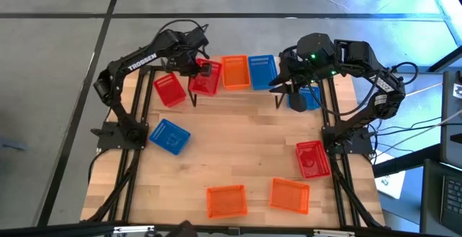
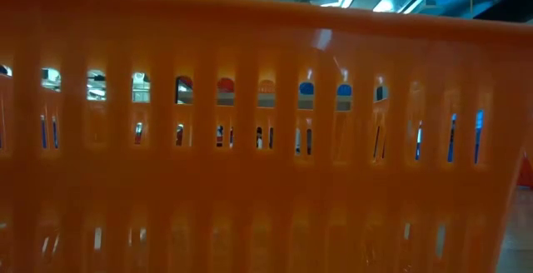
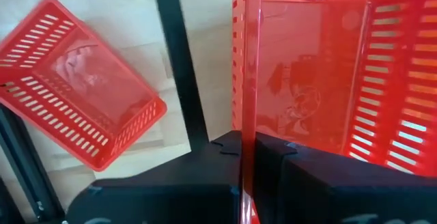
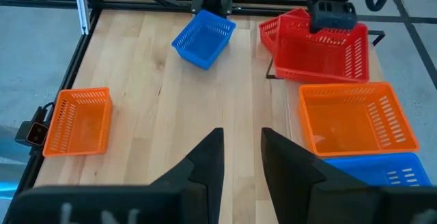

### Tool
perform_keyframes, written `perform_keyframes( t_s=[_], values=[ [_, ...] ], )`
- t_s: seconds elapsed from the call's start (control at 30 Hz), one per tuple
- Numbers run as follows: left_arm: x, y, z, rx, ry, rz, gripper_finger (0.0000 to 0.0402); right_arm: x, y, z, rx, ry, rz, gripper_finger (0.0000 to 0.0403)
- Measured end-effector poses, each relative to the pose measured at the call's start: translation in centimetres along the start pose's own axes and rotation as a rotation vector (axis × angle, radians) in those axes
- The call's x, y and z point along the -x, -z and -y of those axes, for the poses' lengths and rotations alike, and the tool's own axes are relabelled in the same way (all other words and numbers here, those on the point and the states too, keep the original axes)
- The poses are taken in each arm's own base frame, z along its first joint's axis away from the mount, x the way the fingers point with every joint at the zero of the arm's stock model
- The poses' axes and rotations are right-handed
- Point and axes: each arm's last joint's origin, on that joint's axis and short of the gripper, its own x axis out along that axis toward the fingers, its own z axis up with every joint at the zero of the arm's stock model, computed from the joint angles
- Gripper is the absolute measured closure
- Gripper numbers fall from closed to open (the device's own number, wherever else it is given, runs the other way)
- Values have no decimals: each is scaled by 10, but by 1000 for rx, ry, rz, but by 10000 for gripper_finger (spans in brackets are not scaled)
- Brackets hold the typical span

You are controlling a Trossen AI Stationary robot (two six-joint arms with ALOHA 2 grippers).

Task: Stack baskets on shelf by color
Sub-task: Put the middle red basket on the shelf

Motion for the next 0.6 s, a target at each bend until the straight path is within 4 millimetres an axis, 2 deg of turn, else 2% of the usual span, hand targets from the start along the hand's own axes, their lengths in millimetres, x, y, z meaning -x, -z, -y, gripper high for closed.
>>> perform_keyframes(
  t_s=[0.37,0.6],
  values=[
    [0,-10,-6,51,-21,70,401,0,0,0,0,0,0,307],
    [0,-11,-6,42,-33,92,371,0,0,0,0,0,0,307]
  ],
)
